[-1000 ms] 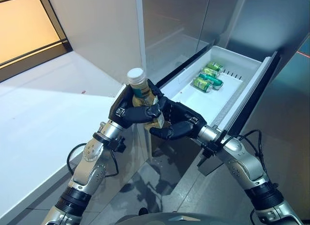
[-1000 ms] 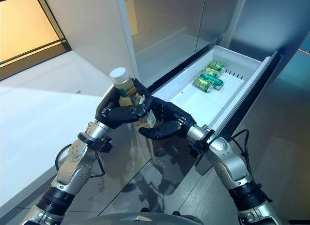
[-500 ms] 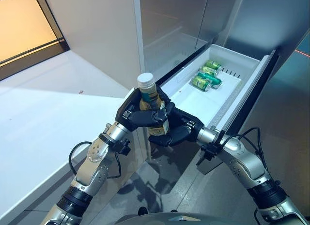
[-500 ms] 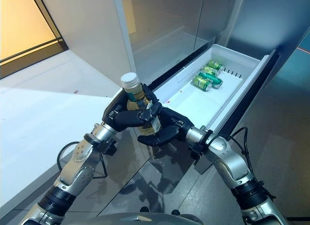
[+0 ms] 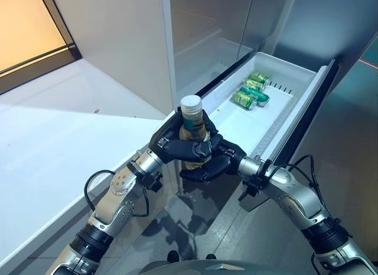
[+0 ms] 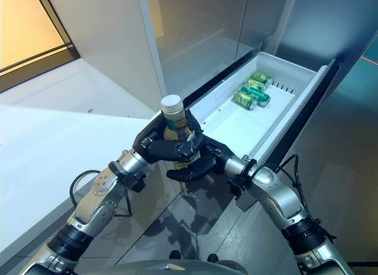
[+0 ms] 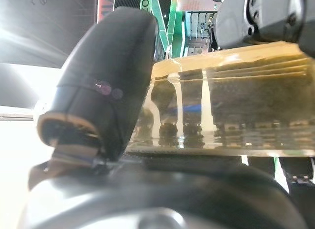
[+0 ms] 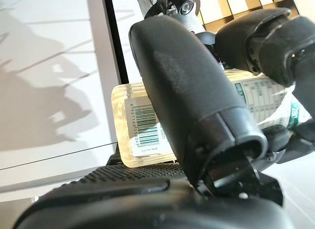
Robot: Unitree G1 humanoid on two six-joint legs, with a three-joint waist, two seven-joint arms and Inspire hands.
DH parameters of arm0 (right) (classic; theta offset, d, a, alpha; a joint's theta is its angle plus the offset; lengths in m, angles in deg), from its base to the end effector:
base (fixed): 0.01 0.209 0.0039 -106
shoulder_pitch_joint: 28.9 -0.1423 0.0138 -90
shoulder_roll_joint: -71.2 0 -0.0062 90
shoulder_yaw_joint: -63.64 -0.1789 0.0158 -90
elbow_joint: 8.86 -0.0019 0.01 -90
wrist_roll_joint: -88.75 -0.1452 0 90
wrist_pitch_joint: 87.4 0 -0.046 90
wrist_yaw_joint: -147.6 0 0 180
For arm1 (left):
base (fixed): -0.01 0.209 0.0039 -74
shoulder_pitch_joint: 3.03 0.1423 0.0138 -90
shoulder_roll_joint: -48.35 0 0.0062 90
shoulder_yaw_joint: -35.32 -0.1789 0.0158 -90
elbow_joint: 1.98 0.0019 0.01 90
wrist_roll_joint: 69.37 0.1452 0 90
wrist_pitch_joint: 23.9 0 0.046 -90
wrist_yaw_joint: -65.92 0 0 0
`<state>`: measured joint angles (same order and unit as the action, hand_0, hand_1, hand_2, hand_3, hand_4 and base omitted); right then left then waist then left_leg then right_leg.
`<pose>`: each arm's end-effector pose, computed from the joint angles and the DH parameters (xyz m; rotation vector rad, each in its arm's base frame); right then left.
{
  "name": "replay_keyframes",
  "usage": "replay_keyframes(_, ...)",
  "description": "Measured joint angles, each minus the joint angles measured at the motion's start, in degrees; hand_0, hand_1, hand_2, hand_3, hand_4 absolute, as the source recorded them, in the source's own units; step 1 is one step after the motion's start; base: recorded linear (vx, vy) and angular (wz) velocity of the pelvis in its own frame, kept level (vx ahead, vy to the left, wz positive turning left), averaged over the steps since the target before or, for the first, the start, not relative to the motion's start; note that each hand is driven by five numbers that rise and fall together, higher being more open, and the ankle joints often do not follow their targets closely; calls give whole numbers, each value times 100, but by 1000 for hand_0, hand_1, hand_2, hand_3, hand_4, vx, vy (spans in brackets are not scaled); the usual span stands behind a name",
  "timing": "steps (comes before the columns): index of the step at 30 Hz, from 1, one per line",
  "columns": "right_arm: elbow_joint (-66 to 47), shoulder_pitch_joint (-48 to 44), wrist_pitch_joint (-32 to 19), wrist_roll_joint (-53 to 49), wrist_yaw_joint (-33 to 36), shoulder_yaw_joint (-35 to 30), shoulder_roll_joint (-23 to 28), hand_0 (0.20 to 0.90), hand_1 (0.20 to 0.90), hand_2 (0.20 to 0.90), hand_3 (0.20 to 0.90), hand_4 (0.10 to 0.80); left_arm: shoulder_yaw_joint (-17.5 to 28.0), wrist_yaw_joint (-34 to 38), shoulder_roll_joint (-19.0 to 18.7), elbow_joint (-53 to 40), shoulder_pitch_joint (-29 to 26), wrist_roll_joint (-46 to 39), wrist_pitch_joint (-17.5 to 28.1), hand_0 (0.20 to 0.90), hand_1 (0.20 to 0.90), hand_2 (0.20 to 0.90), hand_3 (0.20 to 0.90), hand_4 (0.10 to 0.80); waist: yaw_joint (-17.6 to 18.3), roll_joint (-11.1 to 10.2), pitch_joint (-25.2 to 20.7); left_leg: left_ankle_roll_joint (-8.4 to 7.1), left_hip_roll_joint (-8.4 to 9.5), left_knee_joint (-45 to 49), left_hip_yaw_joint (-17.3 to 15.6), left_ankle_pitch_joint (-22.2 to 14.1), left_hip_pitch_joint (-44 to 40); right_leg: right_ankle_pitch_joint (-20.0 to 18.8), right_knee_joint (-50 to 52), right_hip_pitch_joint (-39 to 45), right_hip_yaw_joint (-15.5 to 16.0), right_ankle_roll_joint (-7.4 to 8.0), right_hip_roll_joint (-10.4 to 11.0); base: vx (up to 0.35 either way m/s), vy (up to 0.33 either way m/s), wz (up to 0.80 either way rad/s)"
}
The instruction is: Put drinks into fridge and close the fridge
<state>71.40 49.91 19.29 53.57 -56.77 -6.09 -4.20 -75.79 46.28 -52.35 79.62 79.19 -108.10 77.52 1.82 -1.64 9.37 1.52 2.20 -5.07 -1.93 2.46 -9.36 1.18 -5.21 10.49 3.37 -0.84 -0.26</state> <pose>0.2290 -0.1539 0.0942 0.0381 0.1533 0.8807 0.2195 0.1481 0.0970 -0.2091 -0.2863 -0.7579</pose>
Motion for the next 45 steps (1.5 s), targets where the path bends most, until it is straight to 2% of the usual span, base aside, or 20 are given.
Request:
replay_keyframes(8, 0, -11, 91, -129, 228, 248, 97, 300, 300, 300, 200, 100, -59, -9, -32, 113, -11, -55, -7, 300, 300, 300, 200, 100, 2, 1, 0, 0, -7, 0, -15, 0, -14, -12, 0, 9, -17, 3, -5, 0, 0, 0)
replay_keyframes(9, 0, -11, 91, -128, 261, 271, 121, 300, 300, 300, 200, 100, -78, -10, -34, 113, -11, -53, -7, 476, 476, 476, 406, 306, 0, 1, 0, 0, -7, 0, -14, 0, -16, -13, 0, 12, -17, 3, -5, 0, 0, 0)
replay_keyframes(10, 0, -12, 86, -114, 283, 272, 141, 300, 300, 300, 200, 100, -93, -10, -31, 113, -11, -56, -5, 594, 594, 594, 543, 443, -2, 1, 0, 0, -7, 0, -14, 0, -16, -13, 0, 13, -17, 3, -4, 0, 0, 0)
replay_keyframes(12, 0, -12, 72, -113, 318, 272, 144, 300, 300, 300, 200, 100, -94, 0, -8, 113, -11, -53, -1, 900, 900, 900, 900, 800, -4, 0, 1, 0, -7, 0, -13, 0, -22, -14, 0, 19, -15, 4, -5, 0, 0, 0)
replay_keyframes(16, -9, -20, -123, 27, 542, 273, 164, 300, 300, 300, 200, 100, -91, 138, 18, 113, -143, 70, 22, 900, 900, 900, 900, 800, -11, -1, 1, 0, -7, 0, -4, 0, -27, -14, 0, 30, -4, 4, -6, 0, 0, 0)
replay_keyframes(25, -166, -545, -257, 393, 1522, 195, 455, 300, 300, 300, 200, 100, -32, 663, 145, 111, -426, 531, 461, 900, 900, 900, 900, 800, -19, -7, 24, 0, -9, 0, 2, 0, -10, -15, 0, 23, -2, 4, -8, 0, 0, 0)
replay_keyframes(27, -141, -602, -252, 458, 1951, -138, 495, 300, 300, 300, 200, 100, -33, 681, 152, 89, -429, 655, 621, 900, 900, 900, 900, 800, -64, -26, 42, 0, -8, 0, 21, 0, -1, -15, 0, 20, 15, 4, -9, 12, -7, 5)
replay_keyframes(33, 513, -1021, -251, 327, 2915, -977, 564, 300, 300, 300, 200, 100, 101, 674, 137, 88, -425, 684, 663, 900, 900, 900, 900, 800, -175, -32, 112, 1, -1, 0, 90, 1, 4, -15, 0, 36, 47, 4, -6, 7, -2, 3)
replay_keyframes(37, 1375, -1404, -251, 324, 3546, -1402, 954, 300, 300, 300, 200, 100, 102, 240, 128, 88, -406, 267, 360, 900, 900, 900, 900, 800, -196, -16, 158, 0, 9, 0, 235, 3, 6, -13, 0, 84, 174, 6, -1, 18, -4, 16)
replay_keyframes(41, 2142, -1654, -279, 324, 3829, -1540, 1260, 300, 300, 300, 200, 100, 101, 46, 43, 96, -373, 139, 76, 900, 900, 900, 900, 800, -231, -10, 166, -9, 7, 1, 299, 9, 13, -13, 1, 105, 237, 6, -6, 47, -13, 9)
replay_keyframes(45, 3682, -2090, -279, 316, 3921, -1538, 1697, 300, 300, 300, 200, 100, 85, -370, -81, 103, -246, -225, -636, 900, 900, 900, 900, 800, -353, 67, 222, -24, 11, 0, 480, 38, 1, -10, 0, 173, 412, 9, -10, 79, -21, 21)
